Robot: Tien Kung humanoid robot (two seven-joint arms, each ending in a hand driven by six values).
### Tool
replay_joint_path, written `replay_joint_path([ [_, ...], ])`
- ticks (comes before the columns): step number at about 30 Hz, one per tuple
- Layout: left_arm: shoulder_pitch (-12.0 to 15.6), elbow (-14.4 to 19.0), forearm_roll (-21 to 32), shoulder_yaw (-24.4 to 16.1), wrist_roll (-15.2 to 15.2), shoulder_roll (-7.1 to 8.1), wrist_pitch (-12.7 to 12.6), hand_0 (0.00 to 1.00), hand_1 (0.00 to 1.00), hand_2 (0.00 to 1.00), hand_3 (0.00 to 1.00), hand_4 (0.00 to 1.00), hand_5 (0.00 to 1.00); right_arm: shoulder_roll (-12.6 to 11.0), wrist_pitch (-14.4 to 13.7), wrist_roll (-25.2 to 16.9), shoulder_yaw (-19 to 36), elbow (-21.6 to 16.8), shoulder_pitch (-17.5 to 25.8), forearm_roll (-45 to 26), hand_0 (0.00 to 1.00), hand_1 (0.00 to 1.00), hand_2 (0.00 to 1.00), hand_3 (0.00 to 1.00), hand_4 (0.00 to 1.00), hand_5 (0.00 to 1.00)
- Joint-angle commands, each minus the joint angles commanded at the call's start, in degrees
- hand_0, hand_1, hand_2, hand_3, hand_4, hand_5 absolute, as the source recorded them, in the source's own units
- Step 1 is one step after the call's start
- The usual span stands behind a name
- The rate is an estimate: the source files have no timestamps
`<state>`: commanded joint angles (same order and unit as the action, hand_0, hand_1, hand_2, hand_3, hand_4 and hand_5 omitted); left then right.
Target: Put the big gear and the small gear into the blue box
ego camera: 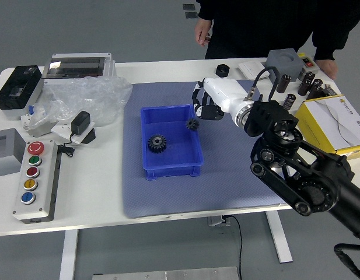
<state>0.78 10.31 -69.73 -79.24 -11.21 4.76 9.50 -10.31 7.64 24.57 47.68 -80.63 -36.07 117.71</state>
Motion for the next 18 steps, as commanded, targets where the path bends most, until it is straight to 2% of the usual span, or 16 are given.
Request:
replay_joint_path([
  [7, 0.1, 0.0, -0.1, 0.1, 0.0, 0.03, 0.0, 0.78, 0.809, 0.798, 0.816, 0.626, 0.237, 2.3, -0.4, -0.2, -2.3, 0.7, 0.8, -0.9, 0.399, 0.428, 0.461, 0.619, 0.381, 0.236],
  [10, 0.2, 0.0, -0.1, 0.2, -0.1, 0.05, 0.0, 0.78, 0.809, 0.798, 0.816, 0.626, 0.237, 2.2, -0.4, -0.3, -2.1, 0.7, 1.1, -1.3, 0.399, 0.428, 0.461, 0.619, 0.381, 0.236],
  [11, 0.2, 0.0, -0.1, 0.2, -0.1, 0.05, 0.0, 0.78, 0.809, 0.799, 0.816, 0.626, 0.237, 2.1, -0.4, -0.4, -1.8, 0.7, 1.2, -1.4, 0.441, 0.507, 0.558, 0.657, 0.487, 0.307],
  [16, 0.2, 0.0, -0.1, 0.3, 0.0, 0.05, 0.0, 0.78, 0.809, 0.799, 0.816, 0.626, 0.237, 0.6, -0.2, -0.9, 1.4, 0.4, 1.6, -2.1, 0.441, 0.507, 0.558, 0.657, 0.487, 0.307],
  [17, 0.2, 0.0, 0.0, 0.3, 0.0, 0.05, 0.0, 0.78, 0.81, 0.799, 0.816, 0.626, 0.238, 0.2, -0.2, -0.9, 2.1, 0.3, 1.7, -2.2, 0.636, 0.644, 0.737, 0.746, 0.656, 0.447],
  [18, 0.2, 0.0, -0.1, 0.2, 0.0, 0.06, 0.0, 0.78, 0.81, 0.799, 0.816, 0.626, 0.238, -0.2, -0.2, -1.1, 3.1, 0.1, 1.9, -2.5, 0.636, 0.644, 0.737, 0.746, 0.656, 0.447],
])
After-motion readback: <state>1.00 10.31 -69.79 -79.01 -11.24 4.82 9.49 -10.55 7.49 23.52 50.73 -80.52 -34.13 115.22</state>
